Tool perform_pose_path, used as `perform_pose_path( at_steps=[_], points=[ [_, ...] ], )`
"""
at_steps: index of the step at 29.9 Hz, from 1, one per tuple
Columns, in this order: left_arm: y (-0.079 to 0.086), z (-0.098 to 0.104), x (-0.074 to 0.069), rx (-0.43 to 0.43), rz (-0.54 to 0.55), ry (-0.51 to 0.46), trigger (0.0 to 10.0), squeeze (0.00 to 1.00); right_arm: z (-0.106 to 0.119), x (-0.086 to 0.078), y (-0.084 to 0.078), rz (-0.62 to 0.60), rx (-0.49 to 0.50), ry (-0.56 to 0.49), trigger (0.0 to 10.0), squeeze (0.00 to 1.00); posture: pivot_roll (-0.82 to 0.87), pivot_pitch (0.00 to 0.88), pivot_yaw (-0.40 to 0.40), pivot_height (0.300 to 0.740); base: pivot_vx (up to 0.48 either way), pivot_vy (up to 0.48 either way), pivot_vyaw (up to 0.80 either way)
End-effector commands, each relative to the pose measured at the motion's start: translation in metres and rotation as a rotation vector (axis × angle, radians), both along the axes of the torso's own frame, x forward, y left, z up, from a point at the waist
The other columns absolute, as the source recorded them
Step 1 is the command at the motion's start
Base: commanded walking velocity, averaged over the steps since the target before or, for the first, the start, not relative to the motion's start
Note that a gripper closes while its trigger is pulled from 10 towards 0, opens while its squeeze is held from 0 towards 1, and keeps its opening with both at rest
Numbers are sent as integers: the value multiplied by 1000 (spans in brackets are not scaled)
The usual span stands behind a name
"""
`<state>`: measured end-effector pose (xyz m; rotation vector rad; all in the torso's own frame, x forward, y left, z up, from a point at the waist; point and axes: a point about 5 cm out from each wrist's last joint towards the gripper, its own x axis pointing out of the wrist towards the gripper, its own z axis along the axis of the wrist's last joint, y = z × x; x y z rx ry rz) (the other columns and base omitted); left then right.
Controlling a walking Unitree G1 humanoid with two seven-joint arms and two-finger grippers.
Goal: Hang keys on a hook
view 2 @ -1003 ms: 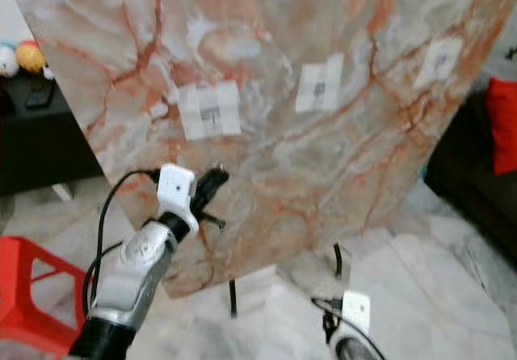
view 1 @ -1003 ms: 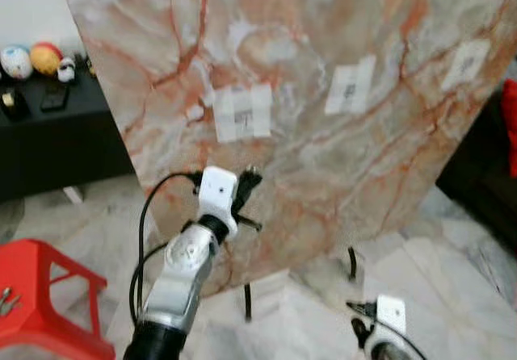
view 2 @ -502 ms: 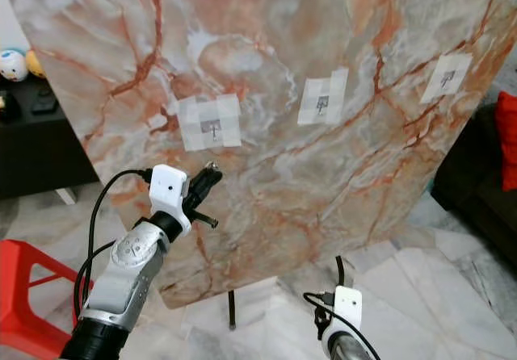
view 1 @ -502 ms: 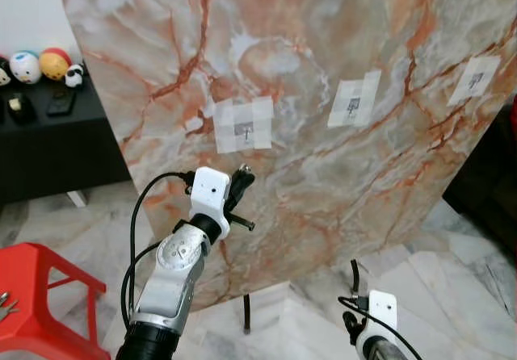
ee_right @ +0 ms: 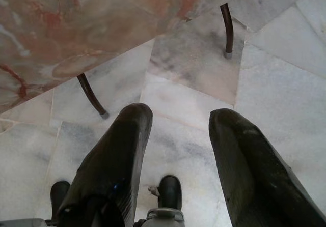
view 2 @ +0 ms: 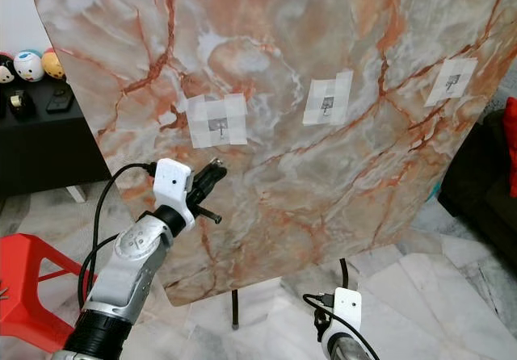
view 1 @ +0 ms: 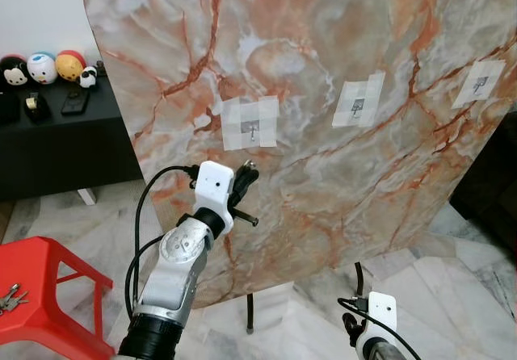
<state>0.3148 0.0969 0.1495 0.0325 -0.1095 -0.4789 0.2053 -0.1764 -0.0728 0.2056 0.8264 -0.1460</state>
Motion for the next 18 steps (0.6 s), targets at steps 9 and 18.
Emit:
perform_pose_path(
  at_steps=[9,18],
  points=[
    [-14,8,7,-12,-30,12,10000,0,-1,-1,-2,-6,-7,10,10000,0,88,0,-69,740,0,0,0],
    [-24,18,9,-26,28,-16,10000,0,-1,-1,-1,-5,-11,9,10000,0,83,0,-60,740,0,0,0]
  ],
)
